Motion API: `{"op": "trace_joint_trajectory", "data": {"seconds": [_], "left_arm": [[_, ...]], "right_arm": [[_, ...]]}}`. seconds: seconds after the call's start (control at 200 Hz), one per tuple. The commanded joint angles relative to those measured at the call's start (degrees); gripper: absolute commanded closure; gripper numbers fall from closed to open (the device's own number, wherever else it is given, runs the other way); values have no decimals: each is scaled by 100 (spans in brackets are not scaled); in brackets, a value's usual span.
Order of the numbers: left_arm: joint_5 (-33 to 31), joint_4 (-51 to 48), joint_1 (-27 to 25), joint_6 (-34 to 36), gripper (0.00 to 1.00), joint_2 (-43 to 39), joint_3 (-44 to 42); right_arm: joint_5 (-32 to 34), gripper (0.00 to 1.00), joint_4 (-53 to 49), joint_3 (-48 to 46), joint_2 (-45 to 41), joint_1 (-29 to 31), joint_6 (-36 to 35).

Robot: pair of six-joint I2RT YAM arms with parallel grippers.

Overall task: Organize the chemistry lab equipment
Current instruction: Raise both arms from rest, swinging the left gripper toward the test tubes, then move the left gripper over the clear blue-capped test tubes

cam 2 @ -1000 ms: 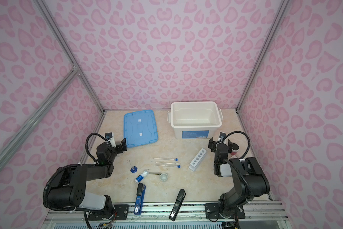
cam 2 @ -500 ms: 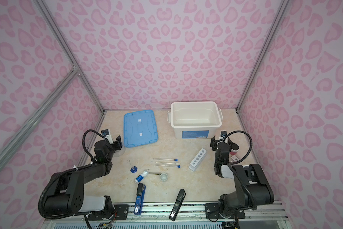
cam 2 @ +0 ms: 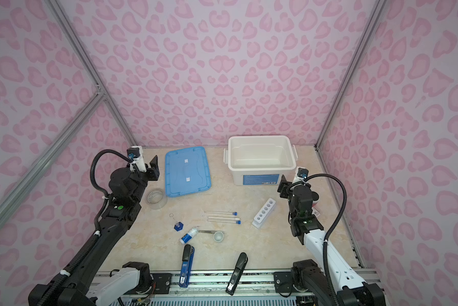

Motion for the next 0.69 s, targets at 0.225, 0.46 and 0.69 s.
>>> {"op": "trace_joint_trajectory", "data": {"seconds": [0.225,0.46,0.69], "left_arm": [[33,-2358,-2048,2243,43,1607,1212],[964,-4037,-2650,2493,48,2688,2086],[1024,-4655,-3064,2722,49,3282,2320]], "right_arm": [[-541,33,-1318,602,-213,105,324],[-1082,33,-1634,807,-204,105,199],[-1545,37,-1644,826,-99,114,84]]}}
